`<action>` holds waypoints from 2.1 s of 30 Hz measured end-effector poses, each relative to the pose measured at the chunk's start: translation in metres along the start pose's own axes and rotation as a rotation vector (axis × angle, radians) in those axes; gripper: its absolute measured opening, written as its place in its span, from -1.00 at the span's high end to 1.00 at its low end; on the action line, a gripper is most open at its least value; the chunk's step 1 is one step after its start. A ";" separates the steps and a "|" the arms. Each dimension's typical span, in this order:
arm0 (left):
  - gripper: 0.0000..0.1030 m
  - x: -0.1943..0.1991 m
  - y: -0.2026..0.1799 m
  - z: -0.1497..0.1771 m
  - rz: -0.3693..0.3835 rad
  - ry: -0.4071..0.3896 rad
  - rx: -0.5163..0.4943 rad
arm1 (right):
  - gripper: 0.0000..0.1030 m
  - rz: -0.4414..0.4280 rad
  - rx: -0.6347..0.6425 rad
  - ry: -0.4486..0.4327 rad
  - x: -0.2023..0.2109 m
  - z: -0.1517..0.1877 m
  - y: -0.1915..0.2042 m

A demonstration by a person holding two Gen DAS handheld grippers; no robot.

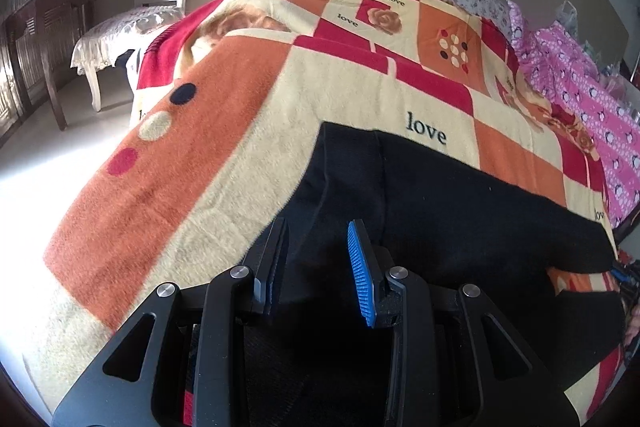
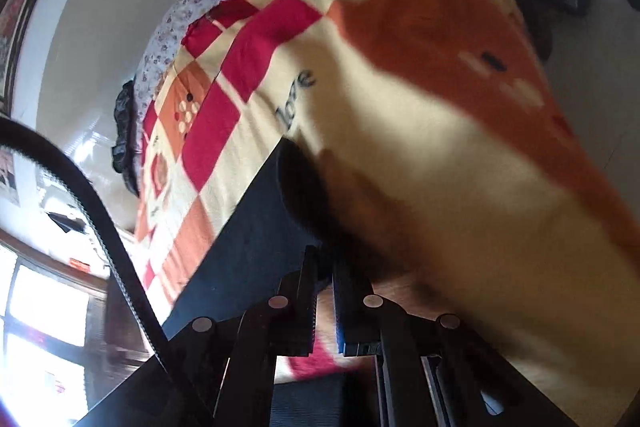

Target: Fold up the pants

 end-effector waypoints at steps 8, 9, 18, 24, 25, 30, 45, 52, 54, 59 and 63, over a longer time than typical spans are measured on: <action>-0.37 -0.065 0.018 -0.075 0.120 0.152 0.131 | 0.63 -0.059 0.017 -0.080 0.010 -0.008 -0.018; -0.37 -0.083 0.016 -0.075 0.147 0.202 0.125 | 0.63 -0.077 0.001 -0.080 0.010 -0.009 -0.021; -0.37 -0.118 -0.012 -0.057 0.196 0.153 -0.328 | 0.63 -0.136 -0.040 -0.085 0.013 -0.010 -0.018; -0.36 -0.123 -0.025 -0.056 0.315 0.204 -0.386 | 0.62 -0.151 -0.060 -0.091 0.014 -0.010 -0.019; -0.36 -0.125 -0.026 -0.053 0.326 0.228 -0.403 | 0.62 -0.154 -0.063 -0.091 0.014 -0.010 -0.019; -0.36 -0.133 -0.031 -0.044 0.382 0.257 -0.442 | 0.62 -0.162 -0.069 -0.091 0.014 -0.010 -0.020; 0.79 -0.074 -0.051 -0.062 0.285 0.047 -0.526 | 0.58 -0.127 -0.061 -0.156 0.028 -0.021 -0.016; 0.79 -0.032 -0.074 -0.065 0.241 -0.054 -0.627 | -0.25 -0.086 0.153 -0.051 0.008 -0.070 0.047; 0.79 -0.027 -0.081 -0.064 0.242 -0.069 -0.646 | -0.25 -0.043 0.189 0.094 -0.021 -0.074 0.058; 0.79 -0.021 -0.090 -0.067 0.241 -0.089 -0.649 | 0.06 -0.006 0.209 0.305 -0.069 -0.070 0.066; 0.79 -0.022 -0.090 -0.065 0.237 -0.077 -0.641 | 0.16 0.037 0.284 0.321 -0.085 -0.065 0.070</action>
Point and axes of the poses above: each gripper's, at about its wrist camera, not at the fingertips, and x roughly against the way its jaws point, y to its left, z to its underside, the point moved 5 cm from there along -x, roughly the way its jaws point, and after that the axes turned 10 degrees about -y, right-handed, at the moved point
